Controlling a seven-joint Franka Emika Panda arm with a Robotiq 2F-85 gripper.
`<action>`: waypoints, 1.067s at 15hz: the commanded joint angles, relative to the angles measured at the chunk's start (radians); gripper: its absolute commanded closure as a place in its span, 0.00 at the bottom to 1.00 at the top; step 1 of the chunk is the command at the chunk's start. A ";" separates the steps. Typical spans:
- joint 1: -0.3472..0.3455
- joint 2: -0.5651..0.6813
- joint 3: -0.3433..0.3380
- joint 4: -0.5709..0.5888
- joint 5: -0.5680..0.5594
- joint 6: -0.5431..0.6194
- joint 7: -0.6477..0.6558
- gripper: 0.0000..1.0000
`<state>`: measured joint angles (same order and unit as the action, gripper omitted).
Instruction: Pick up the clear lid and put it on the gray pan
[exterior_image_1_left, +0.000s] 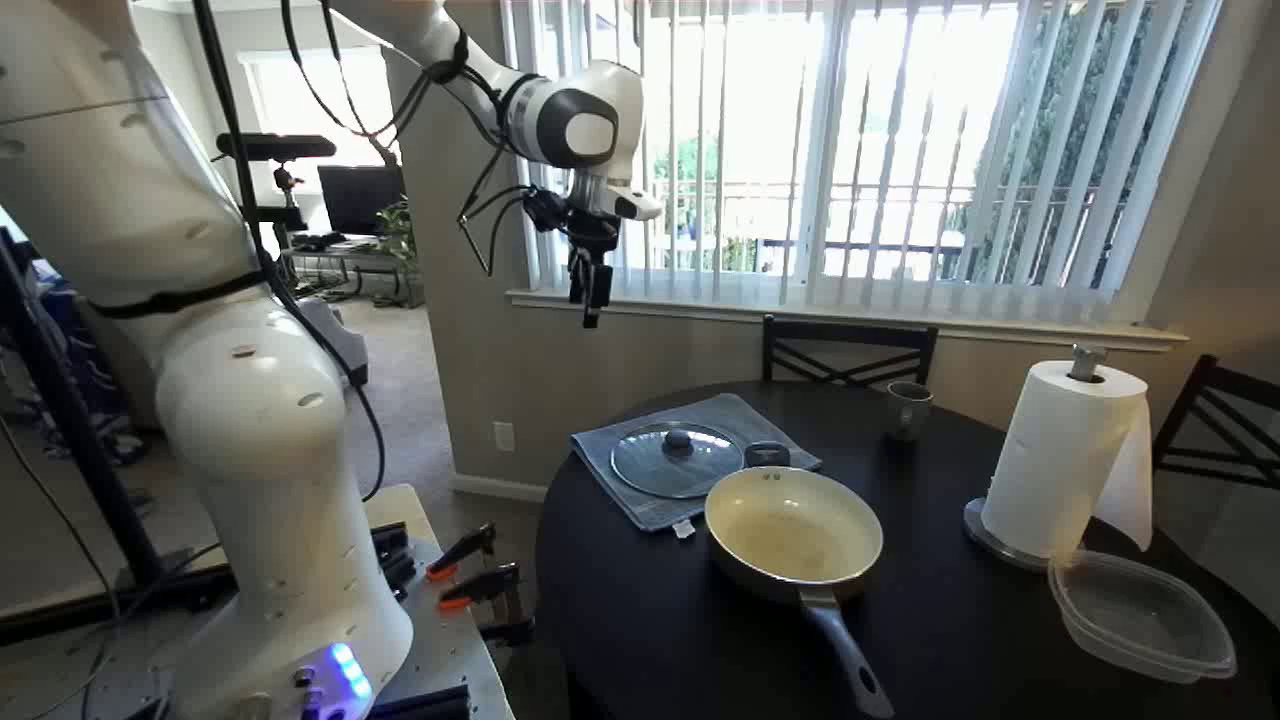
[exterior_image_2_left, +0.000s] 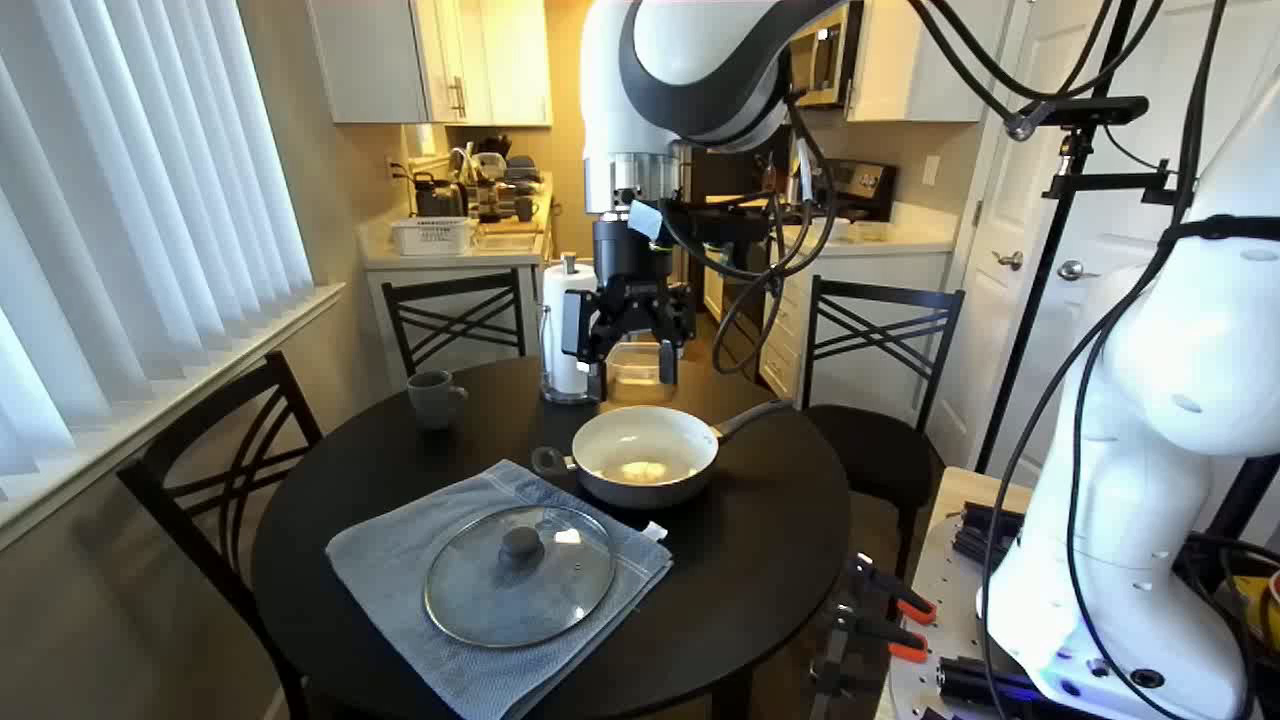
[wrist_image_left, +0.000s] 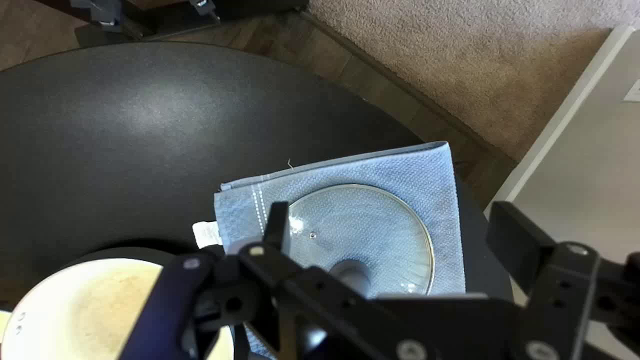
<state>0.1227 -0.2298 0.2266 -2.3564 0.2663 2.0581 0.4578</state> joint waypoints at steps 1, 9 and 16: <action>0.008 0.000 -0.008 0.001 -0.002 -0.001 0.002 0.00; -0.005 0.081 -0.009 0.063 -0.079 0.001 -0.010 0.00; 0.013 0.406 -0.044 0.278 -0.301 0.198 -0.024 0.00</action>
<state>0.1214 0.0153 0.2020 -2.1981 0.0524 2.2050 0.4410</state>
